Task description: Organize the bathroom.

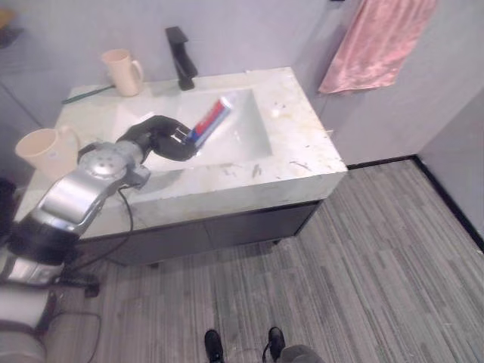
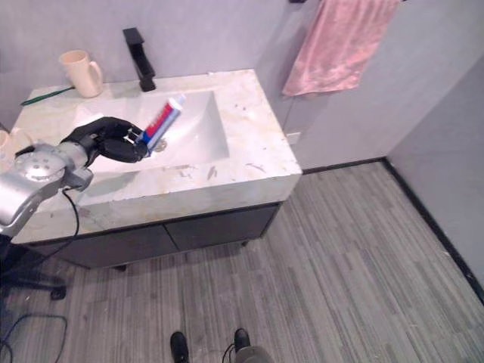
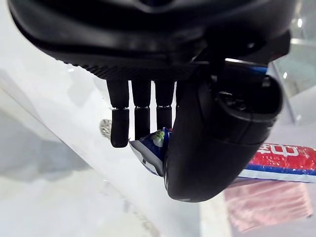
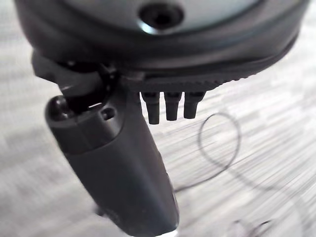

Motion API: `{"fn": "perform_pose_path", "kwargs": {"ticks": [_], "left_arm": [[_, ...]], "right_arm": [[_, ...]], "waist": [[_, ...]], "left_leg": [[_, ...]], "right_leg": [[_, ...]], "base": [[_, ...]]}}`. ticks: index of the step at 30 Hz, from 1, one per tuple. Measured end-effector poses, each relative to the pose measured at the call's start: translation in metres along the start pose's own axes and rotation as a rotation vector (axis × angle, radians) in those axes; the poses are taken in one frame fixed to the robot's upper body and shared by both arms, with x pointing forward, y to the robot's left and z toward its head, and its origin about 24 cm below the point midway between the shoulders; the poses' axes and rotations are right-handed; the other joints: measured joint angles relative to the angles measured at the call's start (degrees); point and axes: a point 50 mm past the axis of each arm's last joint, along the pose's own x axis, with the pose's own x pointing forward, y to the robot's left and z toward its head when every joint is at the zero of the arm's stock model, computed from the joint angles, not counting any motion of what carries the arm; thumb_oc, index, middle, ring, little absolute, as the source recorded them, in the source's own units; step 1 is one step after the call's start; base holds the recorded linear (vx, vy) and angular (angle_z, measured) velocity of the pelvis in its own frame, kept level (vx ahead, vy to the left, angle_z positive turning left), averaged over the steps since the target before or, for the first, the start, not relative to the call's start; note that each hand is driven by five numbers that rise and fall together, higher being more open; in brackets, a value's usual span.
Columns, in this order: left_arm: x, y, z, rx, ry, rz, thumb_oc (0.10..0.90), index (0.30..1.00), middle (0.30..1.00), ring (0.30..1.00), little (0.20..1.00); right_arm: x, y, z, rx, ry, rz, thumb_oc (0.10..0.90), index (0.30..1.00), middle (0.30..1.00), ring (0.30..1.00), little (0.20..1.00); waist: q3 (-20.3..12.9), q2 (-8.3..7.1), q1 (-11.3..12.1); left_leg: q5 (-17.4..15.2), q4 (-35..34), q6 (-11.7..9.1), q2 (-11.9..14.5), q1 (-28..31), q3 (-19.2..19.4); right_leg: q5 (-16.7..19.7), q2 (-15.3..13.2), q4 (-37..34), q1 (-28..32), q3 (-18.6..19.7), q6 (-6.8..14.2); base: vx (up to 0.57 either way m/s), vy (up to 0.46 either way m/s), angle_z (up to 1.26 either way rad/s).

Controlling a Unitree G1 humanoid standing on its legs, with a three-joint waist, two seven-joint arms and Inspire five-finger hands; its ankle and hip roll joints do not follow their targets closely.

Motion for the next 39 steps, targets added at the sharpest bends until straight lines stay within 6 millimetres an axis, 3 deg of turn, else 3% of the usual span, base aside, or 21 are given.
{"fn": "perform_pose_path", "kwargs": {"ticks": [3,7,8,10,11,13,16,18,19,21,22,23,24,25,27,29,31,35,39], "left_arm": [[-0.009,-0.002,0.000,-0.055,-0.028,0.025,0.400,0.300,0.300,0.300,0.300],[-0.017,0.001,0.003,-0.093,-0.056,0.060,0.400,0.300,0.300,0.300,0.300],[-0.018,0.005,0.003,-0.115,-0.050,0.084,0.400,0.300,0.300,0.300,0.300],[-0.018,0.009,0.006,-0.120,-0.044,0.119,0.400,0.300,0.300,0.300,0.300],[-0.017,0.013,0.007,-0.139,-0.032,0.143,0.400,0.300,0.300,0.300,0.300],[-0.014,0.020,0.008,-0.153,-0.021,0.174,0.400,0.300,0.300,0.300,0.300],[0.000,0.031,0.012,-0.197,0.010,0.217,0.400,0.300,0.300,0.300,0.300],[0.018,0.035,0.013,-0.201,0.071,0.220,0.400,0.300,0.300,0.300,0.300],[0.018,0.035,0.013,-0.201,0.071,0.220,0.400,0.300,0.300,0.300,0.300],[0.029,0.040,0.017,-0.192,0.105,0.238,0.400,0.300,0.300,0.300,0.300],[0.031,0.040,0.021,-0.186,0.095,0.231,0.400,0.300,0.300,0.300,0.300],[0.033,0.039,0.026,-0.186,0.078,0.221,0.400,0.300,0.300,0.300,0.300],[0.033,0.039,0.026,-0.186,0.078,0.221,0.400,0.300,0.300,0.300,0.300],[0.037,0.038,0.033,-0.179,0.065,0.207,0.400,0.300,0.300,0.300,0.300],[0.041,0.038,0.037,-0.186,0.063,0.196,0.400,0.300,0.300,0.300,0.300],[0.048,0.035,0.038,-0.187,0.056,0.189,0.400,0.300,0.300,0.300,0.300],[0.051,0.022,0.043,-0.211,0.018,0.135,0.400,0.300,0.300,0.300,0.300],[0.054,0.011,0.046,-0.225,0.002,0.091,0.400,0.300,0.300,0.300,0.300],[0.054,0.011,0.046,-0.230,0.001,0.094,0.400,0.300,0.300,0.300,0.300]], "right_arm": [[-0.008,-0.021,0.032,0.112,-0.158,-0.095,0.800,0.900,0.900,0.900,0.900],[-0.033,-0.079,0.086,0.259,-0.423,-0.280,0.800,0.900,0.900,0.900,0.900],[-0.050,-0.110,0.106,0.295,-0.525,-0.349,0.800,0.900,0.900,0.900,0.900],[-0.077,-0.145,0.132,0.320,-0.667,-0.440,0.800,0.900,0.900,0.900,0.900],[-0.110,-0.169,0.155,0.330,-0.801,-0.505,0.800,0.900,0.900,0.900,0.900],[-0.149,-0.185,0.180,0.323,-0.969,-0.557,0.800,0.900,0.900,0.900,0.900],[-0.229,-0.192,0.226,0.258,-1.285,-0.589,0.800,0.900,0.900,0.900,0.900],[-0.262,-0.182,0.255,0.252,-1.391,-0.512,0.800,0.900,0.900,0.900,0.900],[-0.262,-0.182,0.255,0.252,-1.391,-0.512,0.800,0.900,0.900,0.900,0.900],[-0.304,-0.151,0.284,0.186,-1.554,-0.314,0.800,0.900,0.900,0.900,0.900],[-0.315,-0.138,0.290,0.142,-1.596,-0.232,0.800,0.900,0.900,0.900,0.900],[-0.322,-0.119,0.296,0.090,-1.621,-0.129,0.800,0.900,0.900,0.900,0.900],[-0.322,-0.119,0.296,0.090,-1.621,-0.129,0.800,0.900,0.900,0.900,0.900],[-0.329,-0.097,0.303,0.038,-1.628,-0.003,0.800,0.900,0.900,0.900,0.900],[-0.338,-0.075,0.309,-0.009,-1.629,0.126,0.800,0.900,0.900,0.900,0.900],[-0.361,-0.032,0.317,-0.011,-1.619,0.422,0.800,0.900,0.900,0.900,0.900],[-0.369,-0.010,0.314,0.010,-1.601,0.613,0.800,0.900,0.900,0.900,0.900],[-0.372,0.013,0.313,0.018,-1.559,0.736,0.800,0.900,0.900,0.900,0.900],[-0.374,0.025,0.313,0.061,-1.512,0.823,0.800,0.900,0.900,0.900,0.900]], "waist": [[-0.4,-1.39,-0.4],[-0.9,-3.18,-1.2],[-1.0,-3.48,-1.4],[-1.1,-3.63,-1.5],[-1.3,-3.69,-1.6],[-1.7,-3.72,-2.3],[-2.7,-3.88,-3.5],[-3.7,-3.78,-4.0],[-3.7,-3.78,-4.0],[-4.3,-3.13,-4.4],[-4.4,-2.93,-4.4],[-4.5,-2.86,-4.2],[-4.5,-2.86,-4.2],[-4.5,-2.84,-3.8],[-4.5,-2.74,-3.5],[-4.7,-2.37,-3.2],[-4.7,-2.35,-2.1],[-4.7,-2.34,0.3],[-4.7,-2.34,1.3]], "left_leg": [[-0.1,0.0,0.0,0.1,0.6,0.5],[-0.4,0.0,0.2,0.1,1.9,1.0],[-0.5,0.0,0.3,-0.1,2.5,1.2],[-0.7,0.0,0.5,-0.2,3.1,1.4],[-1.1,0.0,0.5,-0.3,3.4,1.9],[-1.1,0.0,0.5,-0.3,3.5,2.4],[-1.0,0.0,0.6,-0.3,3.5,2.8],[-1.0,0.0,0.7,-0.3,3.5,3.1],[-1.0,0.0,0.7,-0.3,3.5,3.1],[-0.7,0.0,0.8,-0.3,3.3,4.0],[-0.7,0.0,0.8,-0.2,3.1,4.0],[-0.7,0.0,0.8,-0.2,3.1,4.0],[-0.7,0.0,0.8,-0.2,3.1,4.0],[-0.7,0.0,0.8,-0.2,3.0,4.0],[-0.7,0.0,0.8,-0.2,2.9,4.0],[-0.7,0.0,0.8,-0.1,2.8,3.9],[-0.7,0.0,0.8,0.0,2.7,3.3],[-0.7,0.0,0.8,-0.1,2.5,2.7],[-0.7,0.0,0.8,-0.2,2.2,2.1]], "right_leg": [[0.2,0.1,0.1,0.2,0.0,-0.1],[0.3,0.0,0.1,1.2,0.3,0.0],[0.3,-0.1,0.1,1.7,0.5,0.0],[0.3,-0.2,0.1,2.3,0.6,0.1],[0.3,-0.3,0.1,2.3,1.3,0.1],[0.5,-0.3,0.1,2.2,1.5,0.1],[0.7,-0.3,0.1,2.1,1.8,0.1],[0.9,-0.4,0.1,2.0,2.0,0.0],[0.9,-0.4,0.1,2.0,2.0,0.0],[1.2,-0.4,0.1,1.4,2.8,-0.2],[1.3,-0.3,0.1,1.1,2.8,-0.2],[1.3,-0.2,0.1,1.2,2.8,-0.3],[1.3,-0.2,0.1,1.2,2.8,-0.3],[1.3,-0.1,0.1,1.2,2.7,-0.3],[1.3,-0.1,0.1,1.2,2.6,-0.3],[1.4,-0.2,-0.1,1.0,2.2,-0.4],[1.4,-0.1,-0.1,1.0,1.3,-0.4],[1.4,-0.2,-0.2,1.2,0.1,-0.4],[1.4,-0.3,-0.4,1.2,-0.8,-0.4]], "base": [[0.06,-0.009,-0.13],[0.05,0.038,-0.05],[0.04,0.068,-0.06],[0.05,0.088,-0.10],[0.06,0.096,-0.17],[0.02,0.073,-0.13],[0.03,0.096,-0.08],[0.01,0.058,-0.06],[0.00,0.026,-0.11],[-0.01,0.018,-0.16],[-0.02,0.022,-0.10],[0.00,0.000,0.00],[0.00,0.000,0.00],[0.00,0.000,0.00],[-0.01,0.004,-0.02],[0.00,0.000,0.00],[0.00,0.003,0.13],[0.01,-0.002,0.10],[0.02,0.002,0.06]]}}
